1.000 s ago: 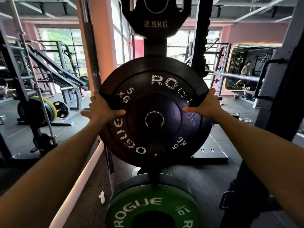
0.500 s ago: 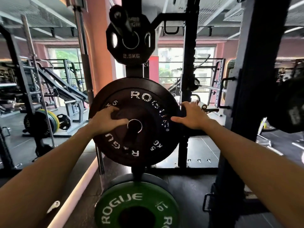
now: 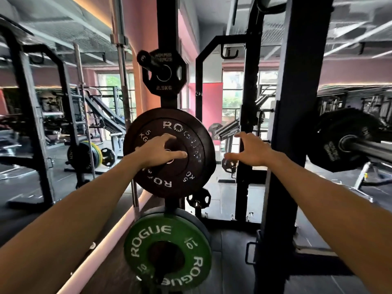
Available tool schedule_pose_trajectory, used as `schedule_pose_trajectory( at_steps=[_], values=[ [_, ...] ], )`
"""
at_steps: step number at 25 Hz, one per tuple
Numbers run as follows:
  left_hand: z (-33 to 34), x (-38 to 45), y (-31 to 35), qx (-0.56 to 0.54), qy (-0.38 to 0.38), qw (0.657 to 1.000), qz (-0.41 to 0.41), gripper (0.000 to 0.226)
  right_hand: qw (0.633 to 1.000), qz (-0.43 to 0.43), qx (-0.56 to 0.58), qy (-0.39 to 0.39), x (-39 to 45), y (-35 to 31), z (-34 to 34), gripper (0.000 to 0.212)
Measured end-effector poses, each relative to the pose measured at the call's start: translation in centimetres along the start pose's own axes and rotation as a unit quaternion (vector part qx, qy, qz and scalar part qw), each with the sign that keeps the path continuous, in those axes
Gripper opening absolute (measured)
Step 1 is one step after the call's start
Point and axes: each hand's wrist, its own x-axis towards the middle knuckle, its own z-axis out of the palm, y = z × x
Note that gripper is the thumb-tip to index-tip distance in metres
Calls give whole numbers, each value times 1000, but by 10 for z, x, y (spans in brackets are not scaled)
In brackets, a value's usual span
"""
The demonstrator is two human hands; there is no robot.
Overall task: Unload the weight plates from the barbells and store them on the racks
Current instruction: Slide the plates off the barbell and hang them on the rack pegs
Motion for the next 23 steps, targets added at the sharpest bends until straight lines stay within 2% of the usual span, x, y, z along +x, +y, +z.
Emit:
schedule_pose_trajectory(
  at_steps=[5,12,15,19,23],
  values=[
    [-9,-67,52,20,11,1000,14,84,999,-20,34,22,-81,3,-45,82],
    [-6,-182,150,-27,3,999,42,81,999,-12,27,27,-214,28,-110,87],
    [-2,-222,201,-33,-3,998,47,78,999,10,15,27,-266,54,-145,90],
    [6,-247,264,-31,-16,997,69,85,999,25,11,28,-316,96,-187,89],
    [36,-255,338,-52,-18,994,95,75,998,50,13,39,-359,163,-225,89]
  ],
)
